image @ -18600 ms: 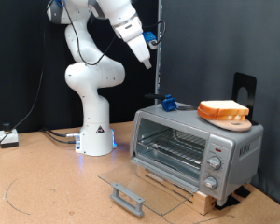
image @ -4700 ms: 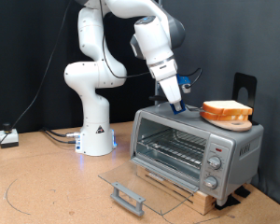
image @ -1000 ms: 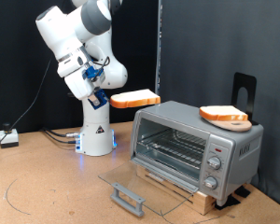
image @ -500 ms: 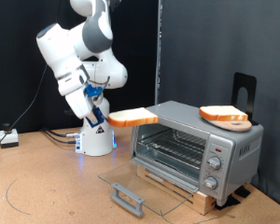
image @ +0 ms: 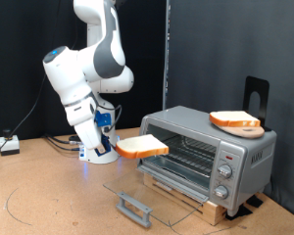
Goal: Make a piece of toast with the oven
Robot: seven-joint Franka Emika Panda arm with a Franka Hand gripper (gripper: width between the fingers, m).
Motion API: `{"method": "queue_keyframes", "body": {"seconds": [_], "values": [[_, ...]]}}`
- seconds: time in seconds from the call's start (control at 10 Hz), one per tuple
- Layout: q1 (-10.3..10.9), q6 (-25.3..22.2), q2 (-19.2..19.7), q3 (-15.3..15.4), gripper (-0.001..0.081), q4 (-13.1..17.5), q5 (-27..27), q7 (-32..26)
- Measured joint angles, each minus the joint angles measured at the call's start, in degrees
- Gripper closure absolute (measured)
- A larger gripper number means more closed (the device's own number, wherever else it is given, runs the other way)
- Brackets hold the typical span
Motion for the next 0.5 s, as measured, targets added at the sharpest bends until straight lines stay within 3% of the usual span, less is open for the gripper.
{"method": "queue_keyframes", "body": {"seconds": [0.2, 0.5], "values": [[1.17, 2.02, 2.3, 2.72, 0.0411, 0.0, 0.03, 0.23], [3.66, 4.65, 2.6, 6.25, 0.0411, -0.9, 2.26, 0.44]]}}
